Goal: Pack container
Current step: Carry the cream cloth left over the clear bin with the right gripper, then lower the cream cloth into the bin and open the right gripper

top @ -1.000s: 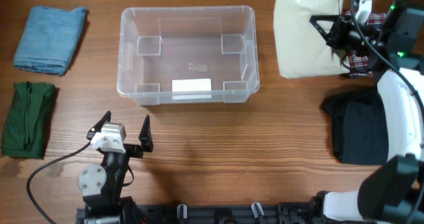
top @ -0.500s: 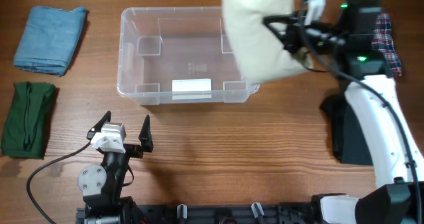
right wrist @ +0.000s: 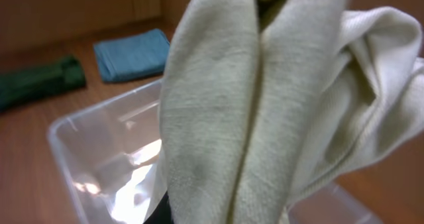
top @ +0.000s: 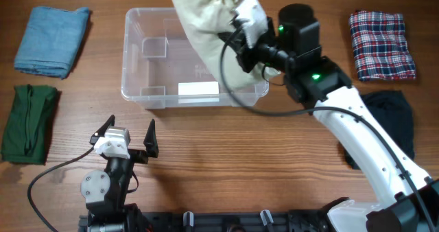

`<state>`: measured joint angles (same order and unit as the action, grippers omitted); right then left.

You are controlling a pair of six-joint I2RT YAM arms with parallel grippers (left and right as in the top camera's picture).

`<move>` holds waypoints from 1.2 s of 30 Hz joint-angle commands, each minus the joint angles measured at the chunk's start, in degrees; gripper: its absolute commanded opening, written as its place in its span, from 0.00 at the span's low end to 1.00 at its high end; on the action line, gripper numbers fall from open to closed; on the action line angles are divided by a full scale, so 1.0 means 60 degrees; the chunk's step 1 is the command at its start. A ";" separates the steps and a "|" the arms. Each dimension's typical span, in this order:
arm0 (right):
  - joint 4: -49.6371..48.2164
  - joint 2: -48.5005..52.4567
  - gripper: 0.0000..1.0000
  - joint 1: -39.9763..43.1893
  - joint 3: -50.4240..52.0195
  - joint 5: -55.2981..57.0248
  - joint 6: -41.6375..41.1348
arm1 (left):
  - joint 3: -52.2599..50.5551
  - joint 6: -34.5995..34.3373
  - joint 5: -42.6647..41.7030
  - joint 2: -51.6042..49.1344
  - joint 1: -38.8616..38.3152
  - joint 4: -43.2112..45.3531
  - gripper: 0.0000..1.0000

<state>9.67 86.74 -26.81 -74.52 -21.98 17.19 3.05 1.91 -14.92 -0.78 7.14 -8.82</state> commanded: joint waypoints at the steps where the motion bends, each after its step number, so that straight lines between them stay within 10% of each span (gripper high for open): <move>1: -0.0331 0.0310 0.04 -0.0415 -0.0375 0.0525 0.3515 | -0.0055 0.0146 -0.0011 0.0084 -0.0044 0.0011 1.00; 10: -0.0350 0.0980 0.04 -0.0539 -0.0335 0.0554 0.8459 | -0.0055 0.0146 -0.0011 0.0084 -0.0044 0.0011 1.00; 36: -0.4080 0.4120 0.04 -0.0539 -0.0335 0.2193 1.2524 | -0.0055 0.0146 -0.0011 0.0084 -0.0044 0.0011 1.00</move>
<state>-12.21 108.86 -30.06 -74.52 -11.70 85.91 3.05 1.91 -14.92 -0.78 7.14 -8.80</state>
